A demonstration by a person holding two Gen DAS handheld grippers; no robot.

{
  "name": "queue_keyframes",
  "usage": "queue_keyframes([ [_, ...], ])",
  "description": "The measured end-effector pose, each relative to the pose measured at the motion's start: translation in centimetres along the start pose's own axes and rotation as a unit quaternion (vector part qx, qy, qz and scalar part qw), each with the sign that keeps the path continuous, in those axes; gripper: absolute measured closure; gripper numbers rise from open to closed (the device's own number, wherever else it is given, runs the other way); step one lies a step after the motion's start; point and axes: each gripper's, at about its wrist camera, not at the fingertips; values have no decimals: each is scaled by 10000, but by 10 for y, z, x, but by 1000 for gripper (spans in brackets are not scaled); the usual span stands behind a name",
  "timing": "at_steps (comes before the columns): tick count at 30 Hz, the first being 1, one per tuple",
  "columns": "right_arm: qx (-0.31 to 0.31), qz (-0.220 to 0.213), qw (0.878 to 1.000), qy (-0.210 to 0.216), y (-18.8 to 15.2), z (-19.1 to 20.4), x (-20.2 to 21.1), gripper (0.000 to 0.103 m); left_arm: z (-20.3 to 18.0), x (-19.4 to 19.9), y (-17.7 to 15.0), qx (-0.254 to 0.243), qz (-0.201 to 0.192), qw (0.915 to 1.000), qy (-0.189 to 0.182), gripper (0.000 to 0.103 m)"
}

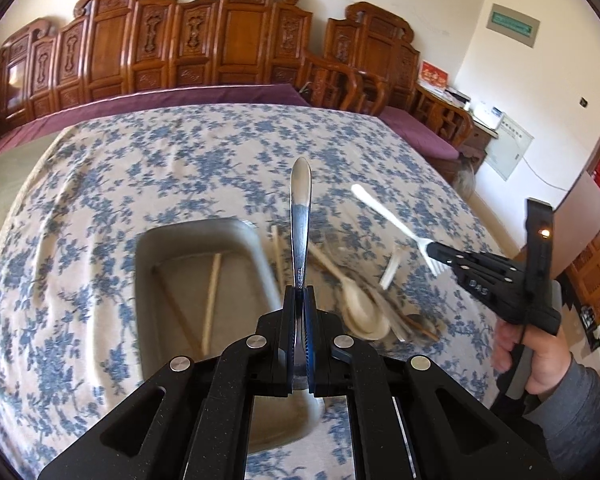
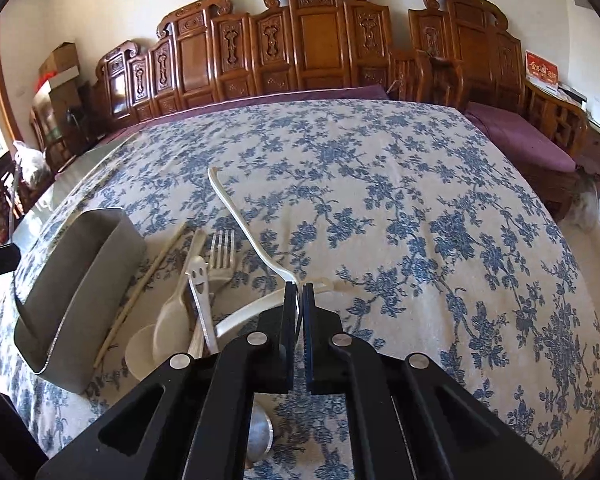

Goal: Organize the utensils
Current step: 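Carry the metal knife with the left gripper into the grey tray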

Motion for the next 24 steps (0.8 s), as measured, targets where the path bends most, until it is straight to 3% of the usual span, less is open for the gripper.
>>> queue_keyframes([
  [13,252,119,9990,340,-11,30,2,99,30,-43,-26,161,859,9959,254,100],
  [24,301,147,9985,423,-15,36,6,99,30,-58,-32,149,1106,9931,358,100],
])
Point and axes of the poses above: each gripper's, at about its wrist camera, not at the fingertips, and x roughly against the way its jaws point, z to its left, y to its top, and after that the axes turned 12 degrees about -x, right-handed
